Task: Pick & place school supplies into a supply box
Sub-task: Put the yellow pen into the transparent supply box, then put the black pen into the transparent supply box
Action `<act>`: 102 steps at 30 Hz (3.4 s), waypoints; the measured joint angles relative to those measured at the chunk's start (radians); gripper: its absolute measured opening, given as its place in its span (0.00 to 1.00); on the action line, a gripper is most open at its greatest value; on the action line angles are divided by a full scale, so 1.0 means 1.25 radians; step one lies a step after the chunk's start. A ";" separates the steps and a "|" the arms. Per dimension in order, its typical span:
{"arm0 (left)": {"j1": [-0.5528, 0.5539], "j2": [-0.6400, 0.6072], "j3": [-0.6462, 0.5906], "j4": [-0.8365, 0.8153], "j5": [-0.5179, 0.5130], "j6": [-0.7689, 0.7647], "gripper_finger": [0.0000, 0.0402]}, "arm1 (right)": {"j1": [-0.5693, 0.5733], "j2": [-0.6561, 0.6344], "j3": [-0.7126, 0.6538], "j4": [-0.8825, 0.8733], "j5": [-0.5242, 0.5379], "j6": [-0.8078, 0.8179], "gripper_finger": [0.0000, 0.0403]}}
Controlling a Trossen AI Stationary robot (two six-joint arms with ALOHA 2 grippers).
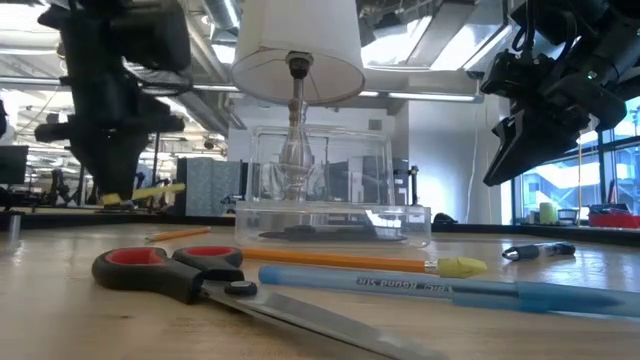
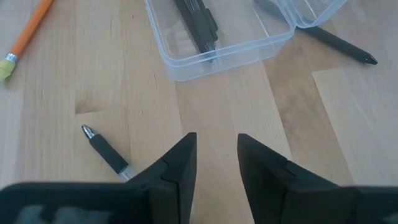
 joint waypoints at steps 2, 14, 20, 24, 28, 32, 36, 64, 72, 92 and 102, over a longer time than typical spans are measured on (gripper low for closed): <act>-0.010 -0.025 0.001 0.001 -0.017 0.000 0.13 | 0.000 0.000 0.000 0.000 0.000 0.000 0.30; -0.082 -0.111 0.001 0.299 -0.125 0.227 0.13 | 0.000 0.000 0.000 0.000 0.000 0.000 0.30; -0.120 -0.111 0.002 0.466 -0.117 0.377 0.13 | 0.000 0.000 0.000 0.000 0.000 0.000 0.30; -0.129 -0.096 0.002 0.542 -0.117 0.495 0.13 | 0.000 0.000 0.000 0.000 0.000 0.000 0.30; -0.119 -0.061 0.002 0.632 -0.117 0.619 0.13 | 0.000 0.000 0.000 0.000 0.000 0.000 0.30; -0.089 -0.009 0.002 0.713 -0.064 0.684 0.13 | 0.000 0.000 0.000 0.001 0.000 0.002 0.30; -0.049 0.061 0.026 0.729 0.008 0.707 0.13 | 0.000 0.000 0.000 0.001 0.000 0.002 0.30; 0.059 0.471 0.380 0.356 0.221 0.820 0.12 | 0.000 0.000 0.000 0.000 0.000 0.005 0.30; 0.059 0.469 0.380 0.356 0.221 0.820 0.13 | 0.000 0.000 0.000 0.001 -0.001 0.036 0.30; 0.060 0.446 0.379 0.344 0.259 0.842 0.28 | 0.014 0.000 0.004 0.170 -0.222 -0.274 0.30; 0.043 0.316 0.356 0.382 0.254 0.961 0.26 | 0.094 0.021 0.065 0.121 -0.171 -0.442 0.30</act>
